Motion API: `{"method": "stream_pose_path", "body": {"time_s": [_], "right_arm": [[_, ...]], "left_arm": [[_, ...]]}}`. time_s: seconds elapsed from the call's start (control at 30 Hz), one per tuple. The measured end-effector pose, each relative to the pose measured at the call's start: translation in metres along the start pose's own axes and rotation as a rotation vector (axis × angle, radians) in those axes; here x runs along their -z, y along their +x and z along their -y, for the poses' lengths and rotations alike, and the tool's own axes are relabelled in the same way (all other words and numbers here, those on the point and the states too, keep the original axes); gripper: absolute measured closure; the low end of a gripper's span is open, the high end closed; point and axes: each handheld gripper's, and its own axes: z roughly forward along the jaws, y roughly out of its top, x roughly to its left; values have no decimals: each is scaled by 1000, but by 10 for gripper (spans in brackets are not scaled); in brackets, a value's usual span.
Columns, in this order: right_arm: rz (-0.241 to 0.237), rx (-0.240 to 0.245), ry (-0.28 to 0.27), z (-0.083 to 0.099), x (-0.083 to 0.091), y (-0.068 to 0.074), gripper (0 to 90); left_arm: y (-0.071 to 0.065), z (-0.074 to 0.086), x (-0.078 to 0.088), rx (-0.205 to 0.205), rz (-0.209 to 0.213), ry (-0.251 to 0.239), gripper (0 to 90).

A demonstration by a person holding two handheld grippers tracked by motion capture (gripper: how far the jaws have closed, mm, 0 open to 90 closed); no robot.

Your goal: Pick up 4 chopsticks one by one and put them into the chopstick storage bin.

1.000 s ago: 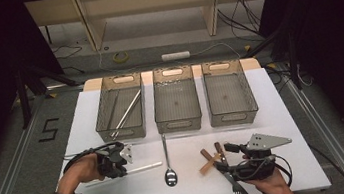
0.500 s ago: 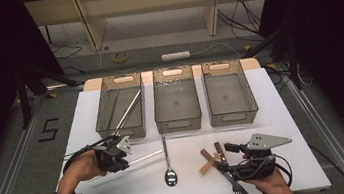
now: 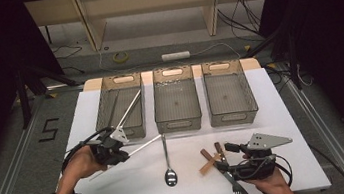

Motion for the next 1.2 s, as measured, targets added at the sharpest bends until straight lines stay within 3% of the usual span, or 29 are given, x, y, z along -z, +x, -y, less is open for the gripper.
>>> {"method": "stream_pose_path", "body": {"time_s": [0.27, 0.63, 1.2], "right_arm": [[2, -3, 4, 0, 0, 0, 292], [4, -4, 5, 1, 0, -2, 292], [9, -4, 6, 1, -1, -3, 292]], "left_arm": [[5, -4, 14, 64, -32, -87, 841], [16, -13, 27, 130, -78, -154, 841], [48, -18, 46, 253, -154, -258, 841]]}}
